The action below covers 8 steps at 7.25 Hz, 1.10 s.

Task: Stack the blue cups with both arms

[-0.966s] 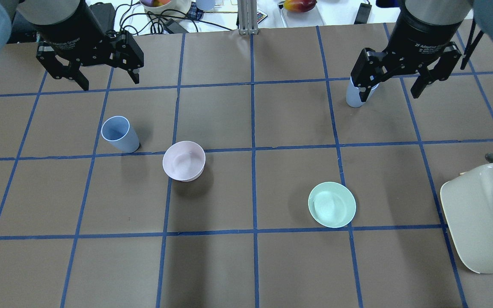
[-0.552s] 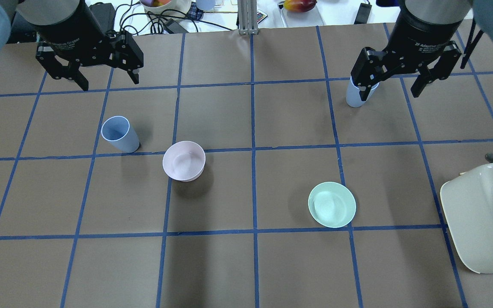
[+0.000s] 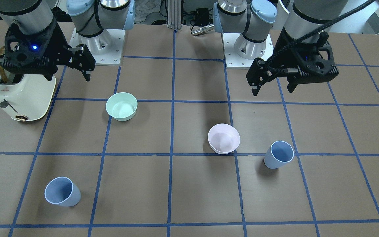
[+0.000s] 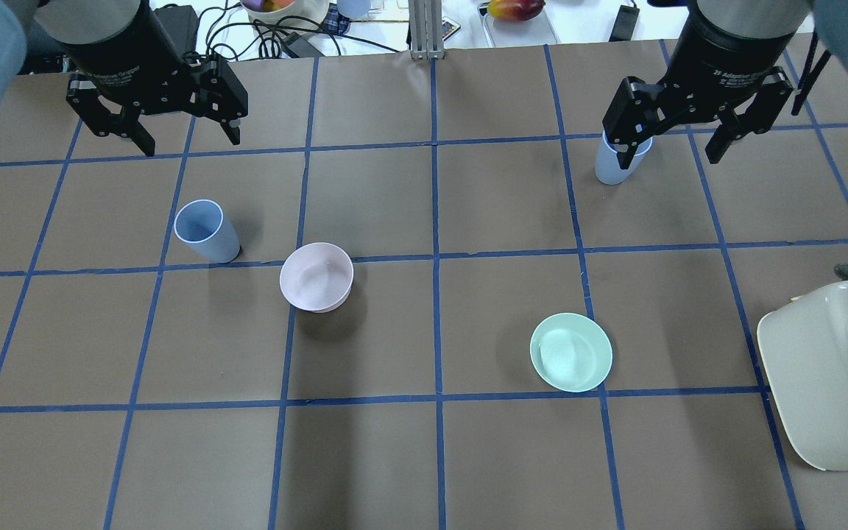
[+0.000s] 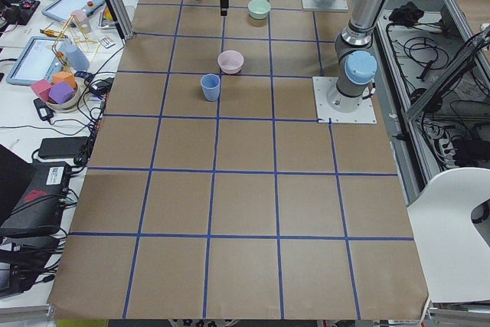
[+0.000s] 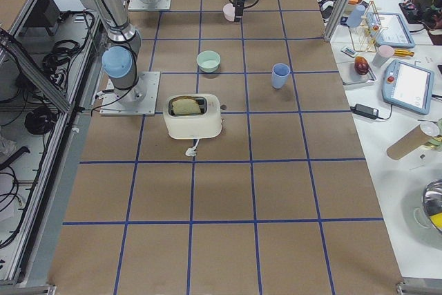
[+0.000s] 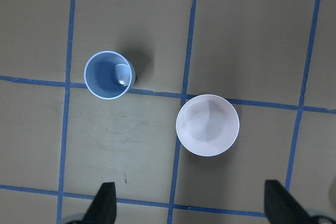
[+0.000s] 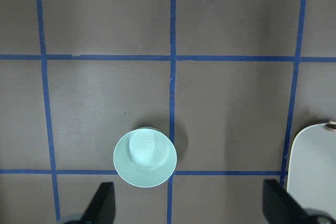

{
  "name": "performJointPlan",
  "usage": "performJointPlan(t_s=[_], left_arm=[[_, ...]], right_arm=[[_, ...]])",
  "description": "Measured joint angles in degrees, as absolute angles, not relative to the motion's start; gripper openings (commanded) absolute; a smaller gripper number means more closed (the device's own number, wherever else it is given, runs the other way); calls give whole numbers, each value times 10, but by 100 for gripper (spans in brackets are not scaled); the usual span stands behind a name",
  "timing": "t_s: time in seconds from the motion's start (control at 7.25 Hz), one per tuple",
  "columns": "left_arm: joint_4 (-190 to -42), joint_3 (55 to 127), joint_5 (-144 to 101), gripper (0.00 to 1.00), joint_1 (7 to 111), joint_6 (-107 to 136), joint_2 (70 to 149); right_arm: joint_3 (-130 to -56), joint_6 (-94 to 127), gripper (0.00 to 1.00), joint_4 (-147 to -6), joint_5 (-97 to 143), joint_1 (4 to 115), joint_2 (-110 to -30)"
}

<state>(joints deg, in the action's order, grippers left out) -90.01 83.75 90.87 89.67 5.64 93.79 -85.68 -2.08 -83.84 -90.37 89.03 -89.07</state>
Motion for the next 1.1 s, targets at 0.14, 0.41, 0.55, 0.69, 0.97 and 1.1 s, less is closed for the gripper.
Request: performJointPlan(t_s=[0.14,0.41,0.55,0.69,0.97,1.1], left_arm=[[-886,848,909,100,894,40,953],[-811,908,915,100,886,21,996],[-736,951,928,100,877,7,1019],[-669,985,946,100,867,-18,1039],[-609,1010,962,98,853,-54,1071],[-601,1013,966,68,850,-58,1081]], right_arm=[[-858,-21,100,-839,-904,890,-890],[-859,-21,100,-840,-904,890,-890],[-859,-21,100,-844,-904,890,-889],[-859,-21,100,-850,-904,890,-889],[-859,-20,100,-855,-904,890,-888],[-860,-20,100,-855,-904,890,-888]])
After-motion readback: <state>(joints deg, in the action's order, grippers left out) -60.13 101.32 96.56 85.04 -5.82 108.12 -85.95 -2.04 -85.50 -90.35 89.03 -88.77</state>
